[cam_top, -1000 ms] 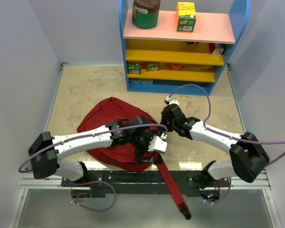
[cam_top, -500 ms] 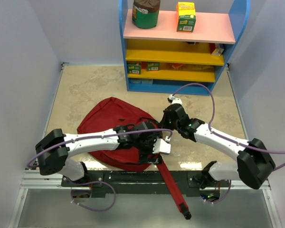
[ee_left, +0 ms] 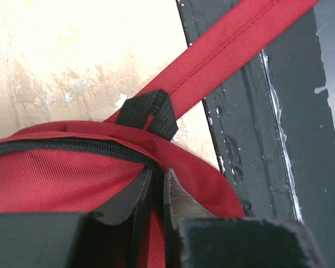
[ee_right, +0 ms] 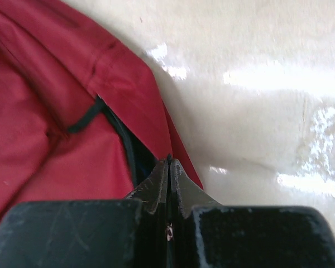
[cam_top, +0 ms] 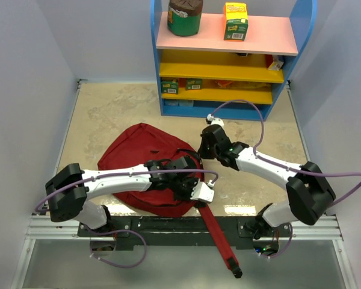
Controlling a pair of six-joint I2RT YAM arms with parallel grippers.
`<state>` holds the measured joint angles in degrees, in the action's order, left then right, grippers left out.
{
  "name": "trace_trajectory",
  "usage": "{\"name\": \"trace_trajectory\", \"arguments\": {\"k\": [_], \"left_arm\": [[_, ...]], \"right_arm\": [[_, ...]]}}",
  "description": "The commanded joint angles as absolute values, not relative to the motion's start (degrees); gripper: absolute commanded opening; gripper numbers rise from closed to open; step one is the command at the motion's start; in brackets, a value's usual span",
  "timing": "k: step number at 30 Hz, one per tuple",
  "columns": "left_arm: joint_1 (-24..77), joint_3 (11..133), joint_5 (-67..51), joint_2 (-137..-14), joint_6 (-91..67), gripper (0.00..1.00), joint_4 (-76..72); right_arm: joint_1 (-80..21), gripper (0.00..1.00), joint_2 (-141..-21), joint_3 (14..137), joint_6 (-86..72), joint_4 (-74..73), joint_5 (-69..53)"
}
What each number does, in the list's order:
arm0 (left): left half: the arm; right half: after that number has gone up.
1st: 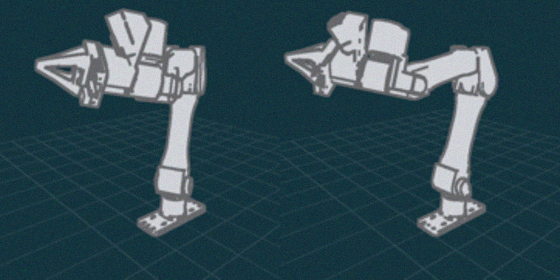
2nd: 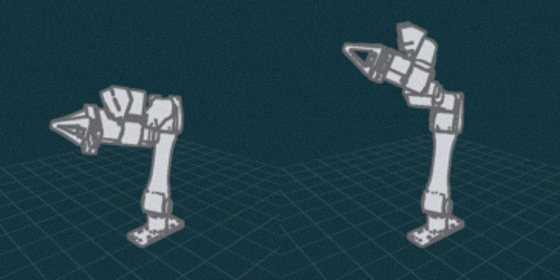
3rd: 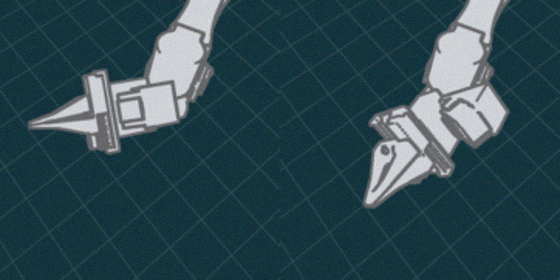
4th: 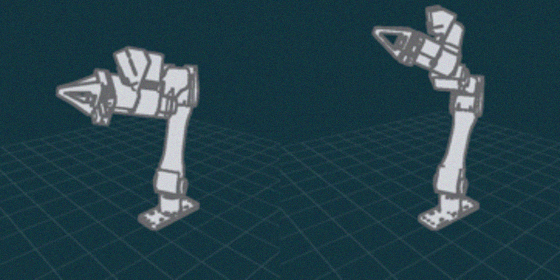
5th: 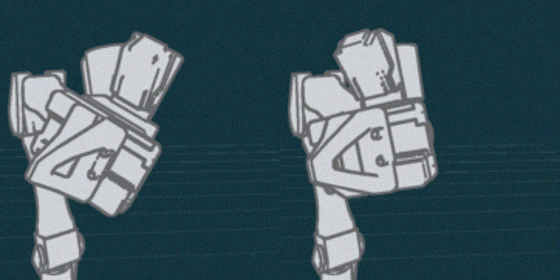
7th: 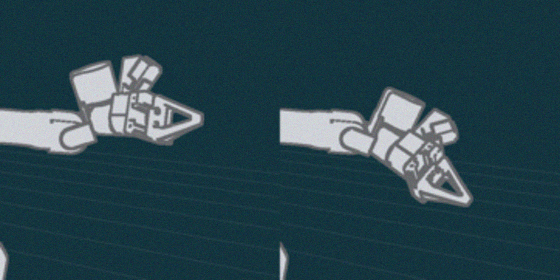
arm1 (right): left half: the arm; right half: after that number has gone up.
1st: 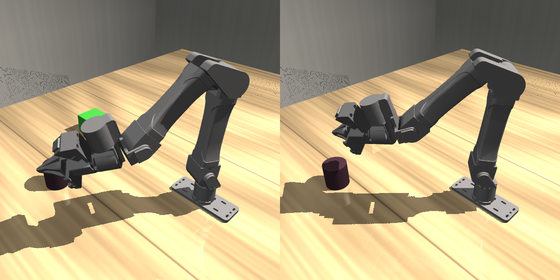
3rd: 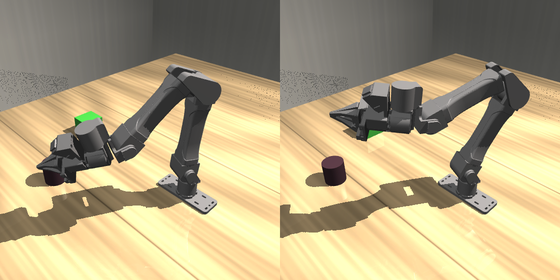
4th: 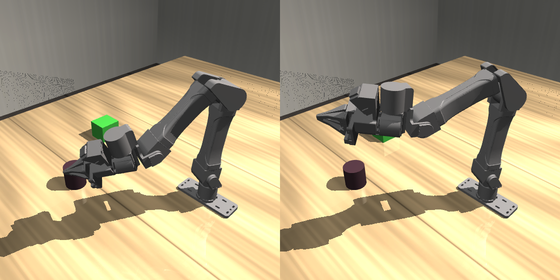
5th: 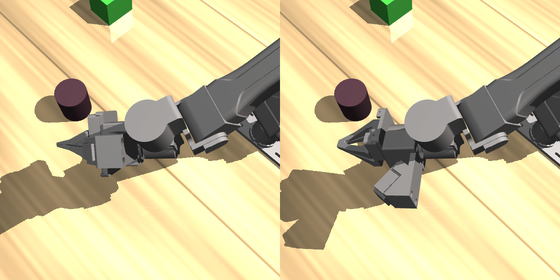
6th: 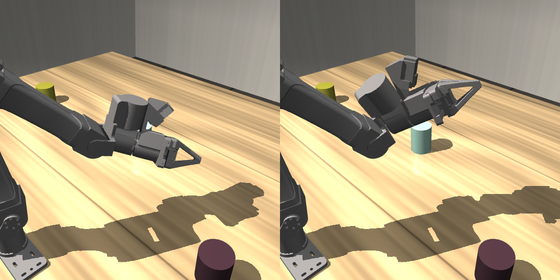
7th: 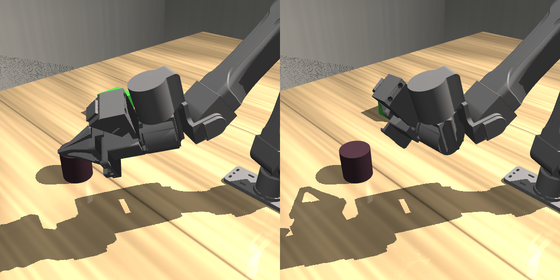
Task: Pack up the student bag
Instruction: Zip the student bag at the center of the board.
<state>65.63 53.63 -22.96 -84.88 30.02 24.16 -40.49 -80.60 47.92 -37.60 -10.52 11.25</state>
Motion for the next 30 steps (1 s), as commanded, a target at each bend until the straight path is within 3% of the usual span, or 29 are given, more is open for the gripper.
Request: {"name": "trace_trajectory", "arguments": {"k": [1,8,11,13,14,20,26,27,28,29,30], "left_arm": [[67.2,56.9,-27.9,-84.1,33.0,0.11,25.8],[70.9,62.8,-25.3,-85.5,33.2,0.08,27.2],[70.9,66.7,-17.6,-87.4,33.1,0.15,25.6],[69.5,70.7,-11.4,-88.8,35.6,0.62,25.2],[68.4,72.3,-9.9,-89.2,35.4,0.99,25.0],[53.5,99.5,-14.1,-99.2,26.9,1.00,36.8],[40.3,107.3,-25.7,-94.5,23.6,1.00,38.5],[38.5,107.0,-27.8,-92.3,23.4,1.00,39.0],[34.6,105.1,-29.2,-90.9,23.1,1.00,39.1],[32.5,103.6,-30.6,-89.5,23.0,1.00,39.1],[28.7,101.9,-32.4,-86.2,22.5,1.00,38.4]], "right_arm": [[-40.4,0.00,-83.6,56.0,-36.3,-8.0,15.9],[-40.4,0.00,-93.7,67.2,-35.7,-7.7,14.6],[-40.4,0.00,-96.1,69.9,-35.2,-8.0,14.8],[-40.3,0.00,-96.9,71.4,-34.1,-9.2,15.6],[-39.8,0.00,-97.3,73.1,-32.9,-9.7,15.6],[-34.4,0.00,-101.1,82.5,-27.5,-13.9,14.6],[-29.7,0.00,-105.4,93.8,-22.8,-18.0,13.5],[-29.6,0.03,-106.8,95.2,-22.6,-19.8,12.9],[-29.6,0.12,-107.3,96.6,-22.2,-20.8,11.1],[-30.0,0.35,-107.7,97.3,-22.1,-21.5,10.1],[-30.1,0.46,-107.1,96.5,-22.1,-21.3,9.5]]}}
